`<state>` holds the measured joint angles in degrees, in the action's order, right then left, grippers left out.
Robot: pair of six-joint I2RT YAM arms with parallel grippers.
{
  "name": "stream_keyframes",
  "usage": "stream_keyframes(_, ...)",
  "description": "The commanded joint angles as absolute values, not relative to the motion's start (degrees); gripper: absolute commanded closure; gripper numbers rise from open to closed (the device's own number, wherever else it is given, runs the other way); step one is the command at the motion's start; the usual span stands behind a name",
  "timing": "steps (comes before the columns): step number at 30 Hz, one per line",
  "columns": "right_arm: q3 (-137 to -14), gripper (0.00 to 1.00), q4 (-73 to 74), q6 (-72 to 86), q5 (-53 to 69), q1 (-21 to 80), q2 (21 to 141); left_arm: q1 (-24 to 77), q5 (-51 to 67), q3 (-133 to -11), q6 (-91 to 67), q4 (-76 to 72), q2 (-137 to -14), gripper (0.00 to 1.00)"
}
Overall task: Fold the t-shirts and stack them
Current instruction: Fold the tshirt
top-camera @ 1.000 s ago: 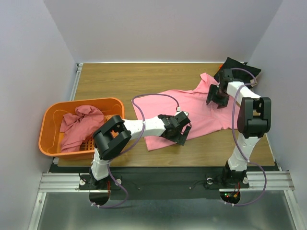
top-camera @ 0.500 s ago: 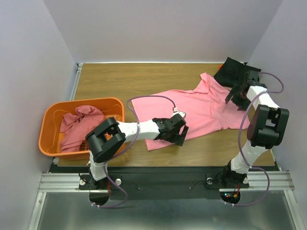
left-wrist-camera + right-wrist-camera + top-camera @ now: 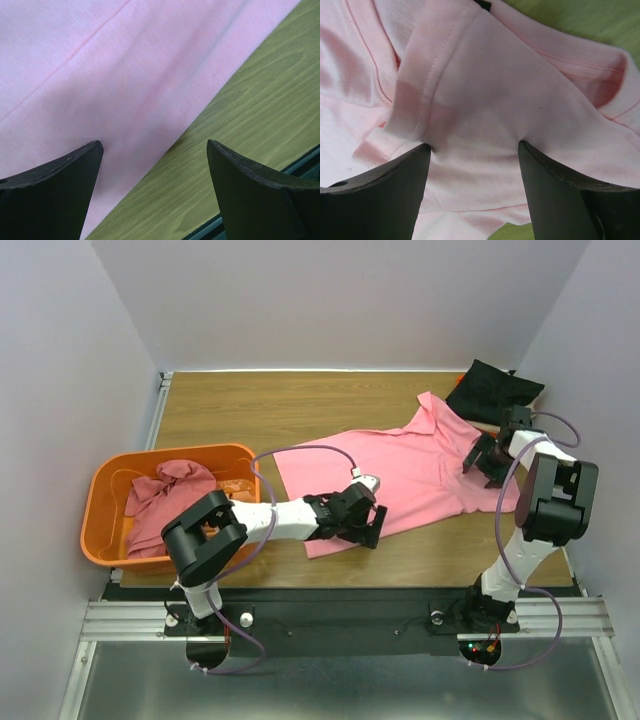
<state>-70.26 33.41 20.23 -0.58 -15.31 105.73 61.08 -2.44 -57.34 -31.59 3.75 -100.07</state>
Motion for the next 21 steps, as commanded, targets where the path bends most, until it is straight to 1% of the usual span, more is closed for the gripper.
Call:
stream_keyframes(1,-65.2,0.23,37.2,22.9,1.2,-18.8,104.3,63.7,5.7,-50.5,-35.5,15.9,-103.5,0.02)
stream_keyframes(7,-62.6,0.22,43.0,23.7,3.4,-21.3,101.8,66.0,7.5,-44.0,-38.9,13.0,-98.7,0.02)
stream_keyframes(11,-59.6,0.22,46.8,25.0,9.9,-24.8,98.7,67.5,8.0,-41.8,-39.8,12.4,-96.6,0.02)
stream_keyframes(13,-58.5,0.22,48.0,24.8,9.2,-24.7,96.9,68.3,8.6,-41.4,-40.3,12.7,-95.5,0.02)
stream_keyframes(17,-59.6,0.22,51.1,23.6,8.7,-24.9,94.2,69.0,7.4,-42.0,-41.7,16.0,-91.9,0.02)
stream_keyframes(19,-62.8,0.23,52.3,22.9,8.9,-24.9,93.0,68.9,3.8,-44.7,-41.7,20.8,-89.1,0.02)
stream_keyframes(20,-64.5,0.22,52.7,22.8,8.9,-24.8,92.6,68.6,3.8,-46.1,-41.6,22.5,-88.4,0.02)
stream_keyframes(21,-65.9,0.17,53.2,22.9,9.0,-24.8,92.9,68.3,1.7,-49.4,-41.1,25.5,-87.5,0.02)
